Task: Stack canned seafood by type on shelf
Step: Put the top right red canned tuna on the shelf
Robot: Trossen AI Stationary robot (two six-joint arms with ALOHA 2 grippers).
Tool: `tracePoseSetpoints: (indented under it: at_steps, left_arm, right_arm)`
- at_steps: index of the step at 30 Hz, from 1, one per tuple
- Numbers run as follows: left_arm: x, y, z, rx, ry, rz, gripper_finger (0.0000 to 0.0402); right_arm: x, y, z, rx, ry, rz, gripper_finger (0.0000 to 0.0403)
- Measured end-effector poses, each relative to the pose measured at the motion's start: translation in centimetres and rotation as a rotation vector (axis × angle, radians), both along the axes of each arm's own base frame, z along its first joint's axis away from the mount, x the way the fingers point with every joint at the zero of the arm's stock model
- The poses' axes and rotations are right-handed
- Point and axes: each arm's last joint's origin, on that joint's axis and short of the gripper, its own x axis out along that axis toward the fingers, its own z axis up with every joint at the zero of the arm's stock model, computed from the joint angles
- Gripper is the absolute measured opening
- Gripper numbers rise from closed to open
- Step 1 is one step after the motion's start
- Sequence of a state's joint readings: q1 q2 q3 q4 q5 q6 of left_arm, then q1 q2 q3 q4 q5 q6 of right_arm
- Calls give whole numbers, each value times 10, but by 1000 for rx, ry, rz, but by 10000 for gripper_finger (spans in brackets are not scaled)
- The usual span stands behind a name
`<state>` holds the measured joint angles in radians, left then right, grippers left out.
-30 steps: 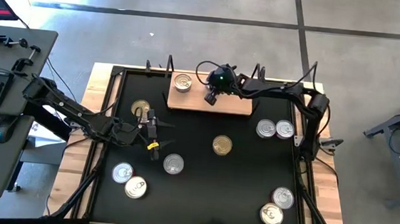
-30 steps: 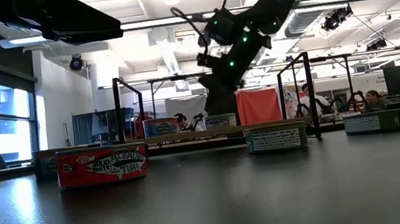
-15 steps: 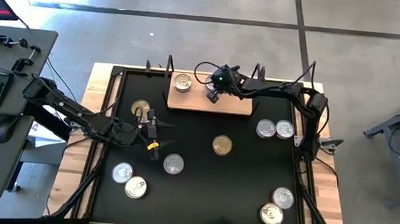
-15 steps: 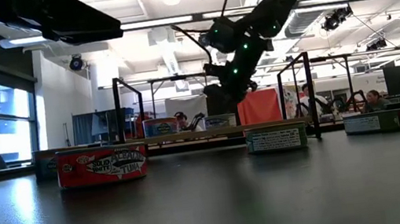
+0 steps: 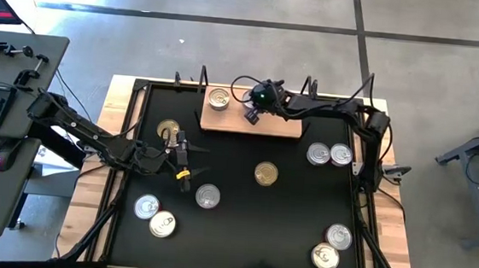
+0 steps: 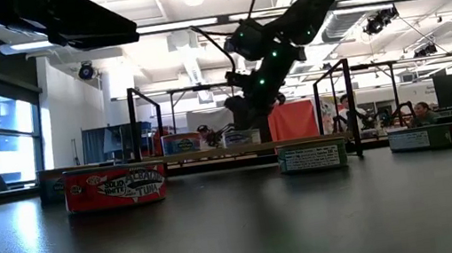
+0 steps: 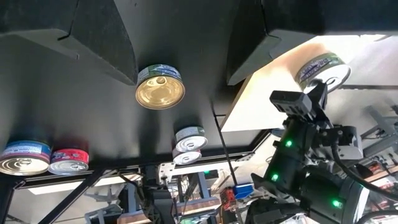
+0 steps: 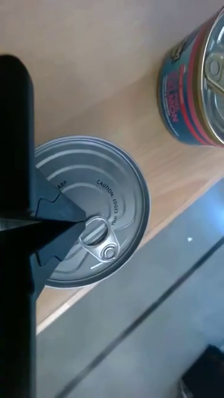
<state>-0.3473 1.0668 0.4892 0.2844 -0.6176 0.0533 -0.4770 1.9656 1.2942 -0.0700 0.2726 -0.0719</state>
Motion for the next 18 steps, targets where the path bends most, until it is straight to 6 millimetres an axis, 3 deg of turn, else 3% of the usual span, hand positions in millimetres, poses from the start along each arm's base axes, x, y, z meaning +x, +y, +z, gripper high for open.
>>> tracePoseSetpoints:
  at_steps: [5,9,14,18]
  left_arm:
    - [0,0,0,0,1,0,236]
    - [-1,0,-1,-11,10,4,236]
    - [-1,0,-4,-41,30,15,236]
    - [-2,1,-7,-82,43,30,236]
  right_arm:
    - [4,7,13,-76,-27,17,0]
    - [10,31,37,-131,-71,68,0]
    - [22,95,49,-133,-98,213,0]
    - [23,168,34,-104,-174,260,0]
